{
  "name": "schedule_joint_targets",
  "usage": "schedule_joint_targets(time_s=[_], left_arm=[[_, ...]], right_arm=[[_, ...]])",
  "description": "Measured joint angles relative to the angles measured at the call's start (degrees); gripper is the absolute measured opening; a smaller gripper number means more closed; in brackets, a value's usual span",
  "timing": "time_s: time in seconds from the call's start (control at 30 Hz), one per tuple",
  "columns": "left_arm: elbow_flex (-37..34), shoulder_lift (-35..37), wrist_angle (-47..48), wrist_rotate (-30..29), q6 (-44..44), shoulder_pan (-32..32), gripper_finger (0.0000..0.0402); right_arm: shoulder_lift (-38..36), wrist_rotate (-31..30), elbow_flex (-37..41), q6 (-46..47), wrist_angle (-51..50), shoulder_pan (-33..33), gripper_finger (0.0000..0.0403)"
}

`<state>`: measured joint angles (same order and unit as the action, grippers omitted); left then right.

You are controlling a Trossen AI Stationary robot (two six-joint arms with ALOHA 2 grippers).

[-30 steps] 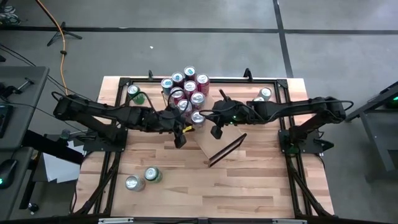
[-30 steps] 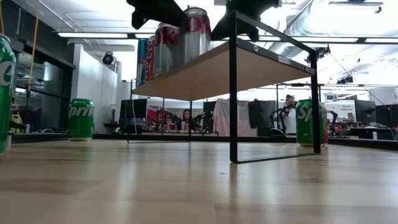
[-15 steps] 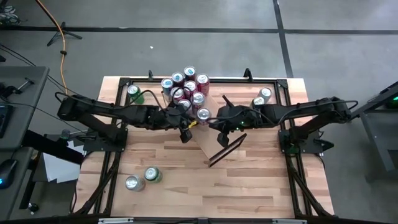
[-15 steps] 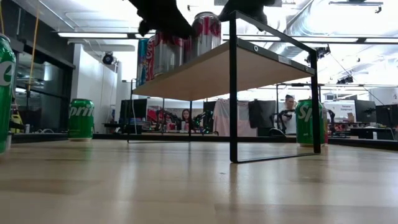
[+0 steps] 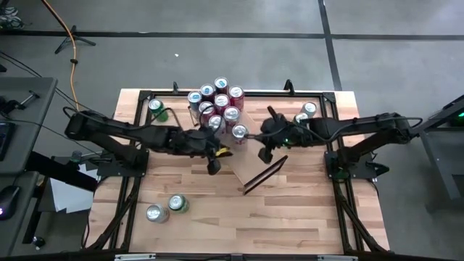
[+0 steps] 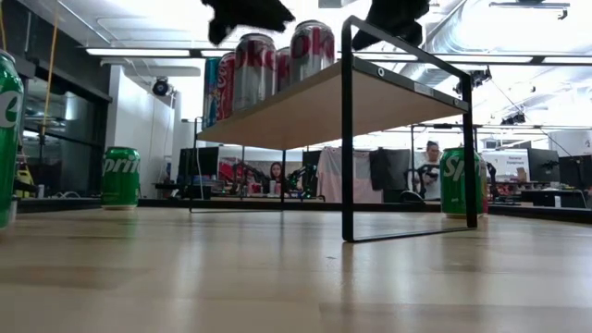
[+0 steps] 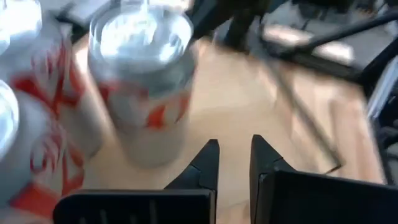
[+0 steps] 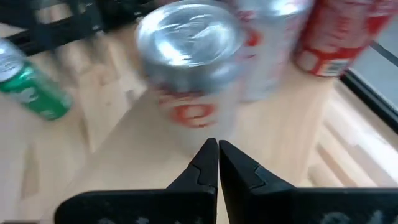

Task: Place canned beverage on shelf
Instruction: Put the silver soda can on the shelf aligned with the other silver soda cans

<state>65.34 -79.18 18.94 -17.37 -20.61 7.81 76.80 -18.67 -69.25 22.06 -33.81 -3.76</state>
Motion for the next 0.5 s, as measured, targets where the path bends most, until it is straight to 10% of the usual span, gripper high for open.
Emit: schedule_joint_targets(time_s=[0.5], left_arm=[[0.06, -4.77, -8.66, -10.75, -7.46, 1.87, 0.0]], right_arm=[[0.06, 11.89, 0.0, -0.63, 9.12, 13.38, 0.0]])
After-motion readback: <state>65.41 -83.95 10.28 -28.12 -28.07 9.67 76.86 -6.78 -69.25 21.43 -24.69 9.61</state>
